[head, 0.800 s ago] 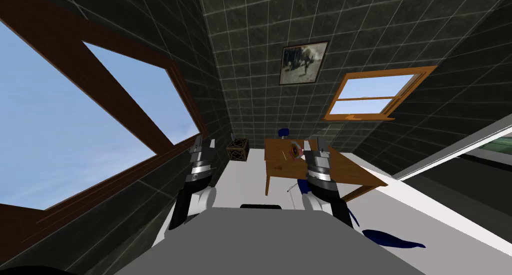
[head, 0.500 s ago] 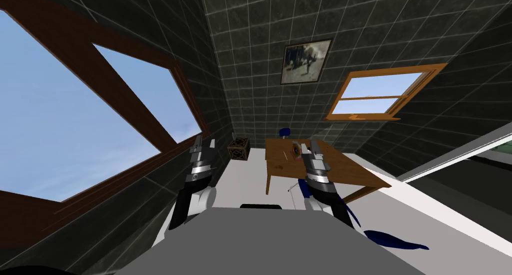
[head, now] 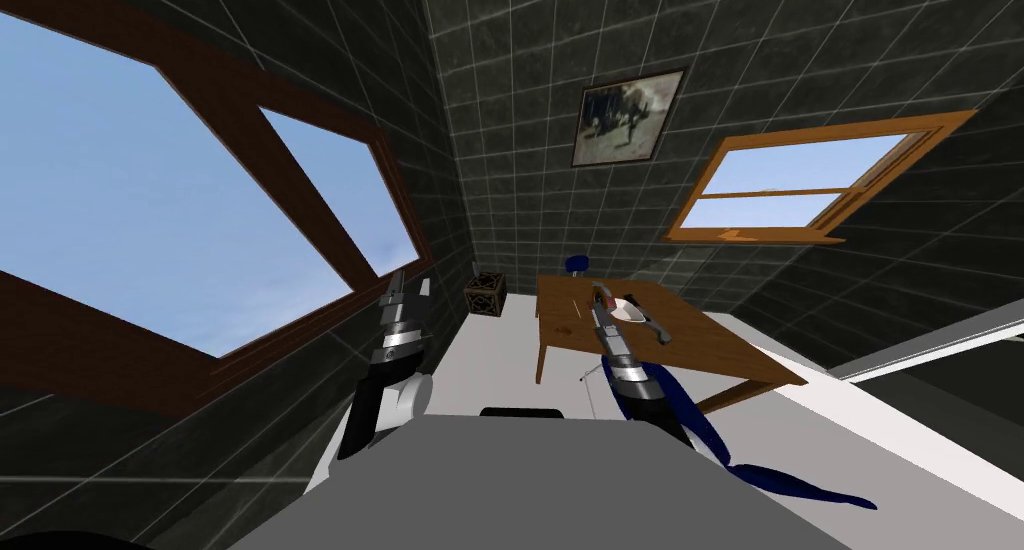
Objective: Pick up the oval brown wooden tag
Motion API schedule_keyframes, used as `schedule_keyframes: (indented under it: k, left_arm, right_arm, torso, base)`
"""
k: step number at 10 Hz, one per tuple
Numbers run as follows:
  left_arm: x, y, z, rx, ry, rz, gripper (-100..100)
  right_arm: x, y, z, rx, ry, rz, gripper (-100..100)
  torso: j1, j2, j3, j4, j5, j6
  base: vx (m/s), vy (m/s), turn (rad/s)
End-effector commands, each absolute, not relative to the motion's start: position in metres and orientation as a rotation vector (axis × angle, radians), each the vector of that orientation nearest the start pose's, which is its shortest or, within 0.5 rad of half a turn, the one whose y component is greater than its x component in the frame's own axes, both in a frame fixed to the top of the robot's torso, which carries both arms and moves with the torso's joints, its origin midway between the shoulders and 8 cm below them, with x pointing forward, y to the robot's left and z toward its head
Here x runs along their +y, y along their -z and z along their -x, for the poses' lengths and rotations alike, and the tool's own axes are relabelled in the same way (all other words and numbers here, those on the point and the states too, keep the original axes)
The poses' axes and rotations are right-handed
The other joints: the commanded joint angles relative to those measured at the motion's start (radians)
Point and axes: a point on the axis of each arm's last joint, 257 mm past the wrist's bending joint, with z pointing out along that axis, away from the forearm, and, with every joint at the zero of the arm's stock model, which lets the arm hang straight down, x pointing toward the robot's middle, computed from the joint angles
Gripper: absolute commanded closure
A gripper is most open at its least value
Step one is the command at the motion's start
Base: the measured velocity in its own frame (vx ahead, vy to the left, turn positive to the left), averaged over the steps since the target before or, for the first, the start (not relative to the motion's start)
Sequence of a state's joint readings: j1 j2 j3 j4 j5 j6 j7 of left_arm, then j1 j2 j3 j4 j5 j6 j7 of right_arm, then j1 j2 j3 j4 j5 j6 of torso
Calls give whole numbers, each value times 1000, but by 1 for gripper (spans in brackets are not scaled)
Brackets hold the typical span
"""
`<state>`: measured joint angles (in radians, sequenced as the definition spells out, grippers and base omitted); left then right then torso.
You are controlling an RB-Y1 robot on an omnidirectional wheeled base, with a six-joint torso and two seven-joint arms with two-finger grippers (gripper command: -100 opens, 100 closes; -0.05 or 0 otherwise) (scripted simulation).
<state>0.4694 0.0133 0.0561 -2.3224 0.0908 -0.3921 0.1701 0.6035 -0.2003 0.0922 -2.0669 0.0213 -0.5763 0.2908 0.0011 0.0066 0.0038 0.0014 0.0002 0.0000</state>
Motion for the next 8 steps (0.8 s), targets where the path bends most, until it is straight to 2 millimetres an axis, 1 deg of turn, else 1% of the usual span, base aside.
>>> schedule_keyframes:
  k: [1, 2, 3, 4, 5, 6, 7, 8]
  left_arm:
    - [304, -34, -350, 537, 1468, 790, 0]
    - [304, -34, -350, 537, 1468, 790, 0]
    - [304, -34, -350, 537, 1468, 790, 0]
    - [304, -34, -350, 537, 1468, 790, 0]
    - [304, -34, -350, 537, 1468, 790, 0]
    - [304, -34, -350, 537, 1468, 790, 0]
    - [304, -34, -350, 537, 1468, 790, 0]
    - [304, -34, -350, 537, 1468, 790, 0]
  right_arm:
    - [-247, 140, -345, 1157, -955, -515, -100]
    - [-246, 165, -340, 1236, -908, -494, -100]
    - [-246, 168, -340, 1241, -906, -497, -100]
    - [-246, 196, -333, 1324, -858, -475, -100]
    - [-246, 197, -333, 1326, -857, -477, -100]
    - [-245, 223, -323, 1408, -811, -450, -100]
    - [-246, 227, -322, 1414, -808, -454, -100]
    - [-247, 257, -310, 1502, -759, -427, -100]
  torso:
    - [0, 0, 0, 0, 0, 0]
    - [1, 1, 0, 0, 0, 0]
    - [1, 1, 1, 0, 0, 0]
    - [0, -2, -1, 0, 0, 0]
    - [0, -2, -1, 0, 0, 0]
    - [-1, -4, -2, 0, 0, 0]
    - [0, -3, -2, -1, 0, 0]
    - [-1, -4, -2, -1, 0, 0]
  base:
    - [-101, 46, 160]
    - [-104, 43, 133]
    - [-56, 26, 49]
    - [-44, 24, 112]
    - [-37, 17, 56]
    - [-46, 28, 133]
    - [-44, 20, 46]
    - [-45, 33, 115]
